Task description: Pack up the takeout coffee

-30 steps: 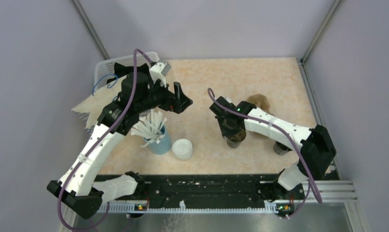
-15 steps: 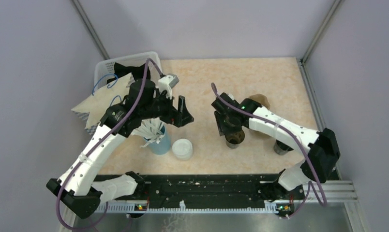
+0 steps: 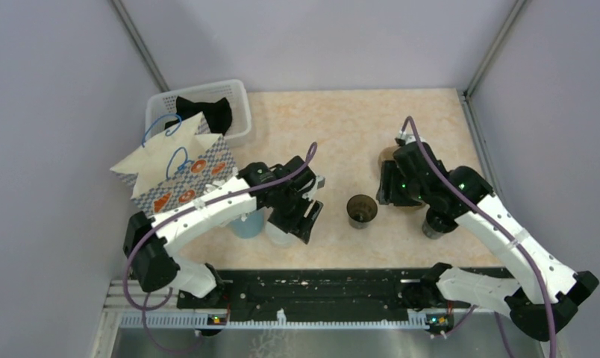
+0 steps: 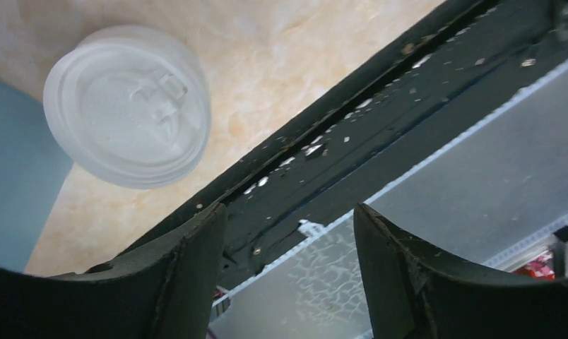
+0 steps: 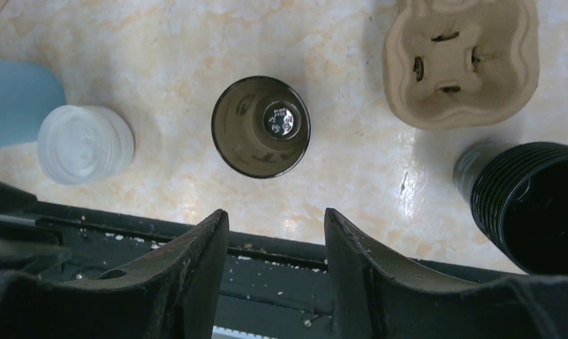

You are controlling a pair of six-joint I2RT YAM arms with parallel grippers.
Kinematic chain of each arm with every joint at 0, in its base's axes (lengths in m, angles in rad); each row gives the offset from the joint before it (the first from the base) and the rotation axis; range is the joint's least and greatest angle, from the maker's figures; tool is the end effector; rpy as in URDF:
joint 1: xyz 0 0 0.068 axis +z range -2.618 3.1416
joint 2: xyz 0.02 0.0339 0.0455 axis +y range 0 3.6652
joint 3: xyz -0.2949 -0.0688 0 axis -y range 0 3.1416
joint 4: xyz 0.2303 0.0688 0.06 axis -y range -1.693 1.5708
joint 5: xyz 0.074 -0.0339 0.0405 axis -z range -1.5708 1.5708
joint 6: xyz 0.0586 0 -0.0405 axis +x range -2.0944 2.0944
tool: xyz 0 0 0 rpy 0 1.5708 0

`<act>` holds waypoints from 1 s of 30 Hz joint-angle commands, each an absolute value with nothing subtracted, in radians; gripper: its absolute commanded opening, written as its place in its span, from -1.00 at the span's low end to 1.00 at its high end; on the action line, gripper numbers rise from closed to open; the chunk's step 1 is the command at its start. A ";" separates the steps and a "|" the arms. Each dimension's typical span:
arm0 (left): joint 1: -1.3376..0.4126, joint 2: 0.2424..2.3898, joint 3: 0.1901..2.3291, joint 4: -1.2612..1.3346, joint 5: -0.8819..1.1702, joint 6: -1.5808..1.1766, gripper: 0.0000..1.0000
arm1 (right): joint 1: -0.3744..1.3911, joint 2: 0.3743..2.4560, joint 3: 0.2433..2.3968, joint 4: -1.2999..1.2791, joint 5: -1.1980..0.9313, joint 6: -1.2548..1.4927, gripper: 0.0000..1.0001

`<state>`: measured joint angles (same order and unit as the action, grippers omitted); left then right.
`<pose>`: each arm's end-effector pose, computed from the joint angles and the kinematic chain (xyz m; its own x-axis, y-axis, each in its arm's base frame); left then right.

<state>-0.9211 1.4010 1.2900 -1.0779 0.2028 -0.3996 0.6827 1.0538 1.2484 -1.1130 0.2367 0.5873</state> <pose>0.1447 -0.2099 0.3163 -0.8382 0.4734 -0.2706 0.5419 0.7783 -0.3172 0.1391 0.0954 0.3692 -0.7919 0.0504 -0.6086 -0.0770 0.9804 0.1813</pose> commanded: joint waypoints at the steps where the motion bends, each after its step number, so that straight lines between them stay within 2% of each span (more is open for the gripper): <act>1: -0.925 1.453 1.265 -1.142 0.122 -0.368 0.40 | 0.683 1.008 1.203 -1.105 0.189 0.632 0.04; 11: -0.925 1.520 1.178 -1.018 0.042 -0.286 -0.09 | 0.683 0.995 1.207 -1.090 0.176 0.633 0.02; 17: -0.925 1.537 1.144 -0.984 0.039 -0.262 -0.19 | 0.682 0.992 1.201 -1.083 0.170 0.634 0.02; 20: -0.925 1.545 1.134 -0.980 0.017 -0.268 -0.31 | 0.683 0.991 1.206 -1.084 0.174 0.635 0.02; 30: -0.925 1.558 1.129 -0.976 -0.033 -0.249 -0.33 | 0.683 0.985 1.194 -1.082 0.173 0.638 0.02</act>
